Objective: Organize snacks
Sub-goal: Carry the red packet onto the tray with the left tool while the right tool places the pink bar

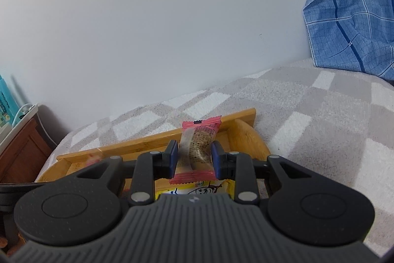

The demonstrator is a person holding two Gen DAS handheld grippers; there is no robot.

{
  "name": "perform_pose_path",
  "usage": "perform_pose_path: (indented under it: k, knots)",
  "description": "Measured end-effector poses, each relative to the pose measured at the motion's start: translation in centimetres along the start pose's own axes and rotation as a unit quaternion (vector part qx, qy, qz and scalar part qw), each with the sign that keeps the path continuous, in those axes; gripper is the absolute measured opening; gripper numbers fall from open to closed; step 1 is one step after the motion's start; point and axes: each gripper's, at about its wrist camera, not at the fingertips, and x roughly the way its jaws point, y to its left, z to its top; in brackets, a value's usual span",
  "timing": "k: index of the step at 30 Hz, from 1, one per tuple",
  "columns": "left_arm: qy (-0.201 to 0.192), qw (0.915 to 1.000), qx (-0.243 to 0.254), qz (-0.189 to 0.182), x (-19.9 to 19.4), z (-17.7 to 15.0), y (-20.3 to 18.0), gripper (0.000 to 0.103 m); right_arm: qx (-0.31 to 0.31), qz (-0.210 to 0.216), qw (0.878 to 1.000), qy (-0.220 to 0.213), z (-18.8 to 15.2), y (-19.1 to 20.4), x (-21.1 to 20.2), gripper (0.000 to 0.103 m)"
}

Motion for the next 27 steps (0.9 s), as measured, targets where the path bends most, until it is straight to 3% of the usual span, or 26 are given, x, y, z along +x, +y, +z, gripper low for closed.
perform_pose_path:
  k: [19, 27]
  knots:
    - [0.003, 1.0, 0.003, 0.003, 0.5, -0.39, -0.27, 0.032, 0.001, -0.008, 1.0, 0.02, -0.09, 0.17, 0.58, 0.035]
    - [0.004, 0.9999, 0.014, 0.007, -0.16, -0.95, -0.52, 0.046, 0.004, -0.002, 1.0, 0.017, 0.02, 0.14, 0.16, 0.039]
